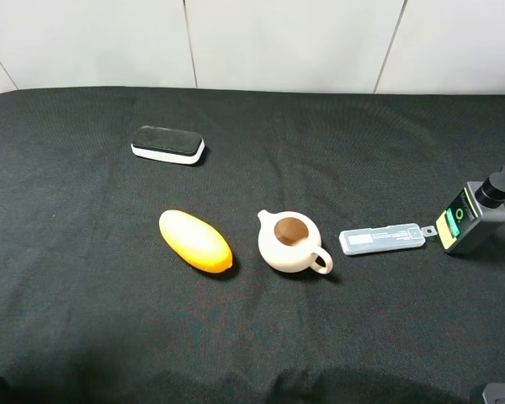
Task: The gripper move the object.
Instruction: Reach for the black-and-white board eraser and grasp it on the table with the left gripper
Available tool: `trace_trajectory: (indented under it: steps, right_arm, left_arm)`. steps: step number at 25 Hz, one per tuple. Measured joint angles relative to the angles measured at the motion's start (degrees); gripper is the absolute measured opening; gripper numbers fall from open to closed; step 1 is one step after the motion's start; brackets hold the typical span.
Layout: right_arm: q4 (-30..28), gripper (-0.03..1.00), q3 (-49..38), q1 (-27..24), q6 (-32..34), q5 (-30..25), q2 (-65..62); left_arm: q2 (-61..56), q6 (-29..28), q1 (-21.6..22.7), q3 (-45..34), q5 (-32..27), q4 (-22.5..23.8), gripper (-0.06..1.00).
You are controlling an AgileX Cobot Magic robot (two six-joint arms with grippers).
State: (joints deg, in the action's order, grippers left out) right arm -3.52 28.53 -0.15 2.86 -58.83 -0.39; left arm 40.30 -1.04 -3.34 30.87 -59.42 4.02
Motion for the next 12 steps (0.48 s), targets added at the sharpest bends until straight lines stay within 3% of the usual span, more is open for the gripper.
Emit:
trace_trajectory:
  steps: [12]
  right_arm:
    - [0.0, 0.69, 0.0, 0.0, 0.0, 0.0, 0.0]
  left_arm:
    - [11.8, -0.6, 0.0, 4.7, 7.4, 1.3, 0.68]
